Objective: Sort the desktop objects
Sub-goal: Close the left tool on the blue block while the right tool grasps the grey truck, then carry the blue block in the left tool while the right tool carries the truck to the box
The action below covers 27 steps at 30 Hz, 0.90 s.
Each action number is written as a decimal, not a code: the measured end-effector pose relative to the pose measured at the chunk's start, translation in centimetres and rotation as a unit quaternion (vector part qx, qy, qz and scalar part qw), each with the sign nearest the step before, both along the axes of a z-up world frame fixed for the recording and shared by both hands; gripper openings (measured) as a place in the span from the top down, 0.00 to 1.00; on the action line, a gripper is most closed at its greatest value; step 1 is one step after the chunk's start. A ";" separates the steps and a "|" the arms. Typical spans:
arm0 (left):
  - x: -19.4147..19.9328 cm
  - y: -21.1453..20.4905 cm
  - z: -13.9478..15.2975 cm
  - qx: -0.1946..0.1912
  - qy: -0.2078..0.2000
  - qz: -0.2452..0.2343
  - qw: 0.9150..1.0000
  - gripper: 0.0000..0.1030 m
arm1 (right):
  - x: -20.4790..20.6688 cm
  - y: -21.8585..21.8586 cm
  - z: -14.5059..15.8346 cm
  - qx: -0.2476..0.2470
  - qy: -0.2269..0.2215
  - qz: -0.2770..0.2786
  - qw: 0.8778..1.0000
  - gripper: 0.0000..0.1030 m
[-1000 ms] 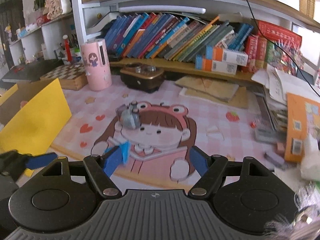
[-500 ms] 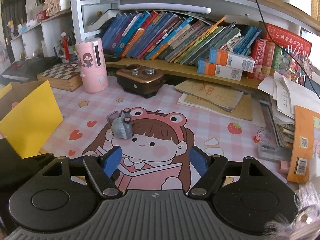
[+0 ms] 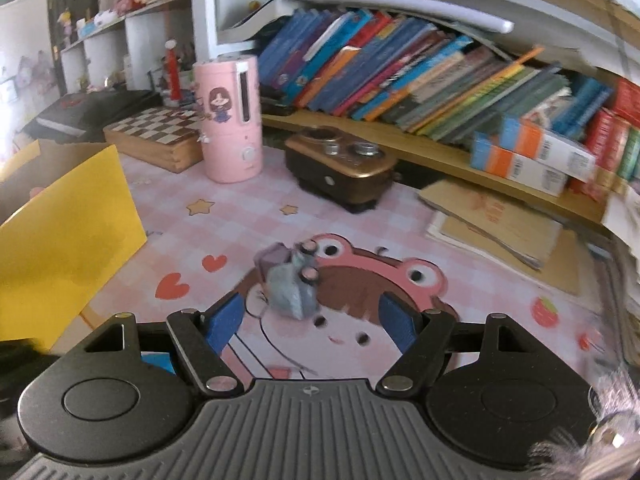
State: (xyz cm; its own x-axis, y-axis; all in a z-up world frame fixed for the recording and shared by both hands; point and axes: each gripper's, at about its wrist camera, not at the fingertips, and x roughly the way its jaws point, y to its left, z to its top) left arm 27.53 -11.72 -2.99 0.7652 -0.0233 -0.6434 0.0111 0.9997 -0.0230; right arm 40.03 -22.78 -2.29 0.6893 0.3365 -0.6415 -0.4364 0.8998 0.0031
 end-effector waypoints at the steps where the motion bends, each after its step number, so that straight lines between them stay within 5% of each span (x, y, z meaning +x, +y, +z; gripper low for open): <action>1: -0.5 0.5 0.4 -0.002 -0.003 0.007 1.000 0.65 | 0.6 0.6 -0.4 -0.004 0.000 0.004 1.000 0.28; 10: -4.4 3.2 3.0 -0.010 -0.021 0.057 0.998 0.65 | 4.3 3.3 -3.4 -0.050 0.007 0.019 0.999 0.31; 12: -5.1 3.5 3.5 -0.014 -0.026 0.060 0.998 0.65 | 4.6 3.3 -3.8 -0.056 0.013 0.021 0.998 0.38; 14: -5.6 3.7 3.9 -0.021 -0.028 0.062 0.997 0.65 | 4.9 3.3 -4.3 -0.056 0.025 0.024 0.998 0.60; 15: -5.7 3.8 4.0 -0.024 -0.028 0.062 0.997 0.65 | 4.9 3.2 -4.4 -0.046 0.032 0.026 0.998 0.63; 27: -8.0 4.5 5.6 -0.039 -0.054 0.055 0.996 0.66 | -0.2 1.0 0.2 0.024 0.030 0.010 0.999 0.63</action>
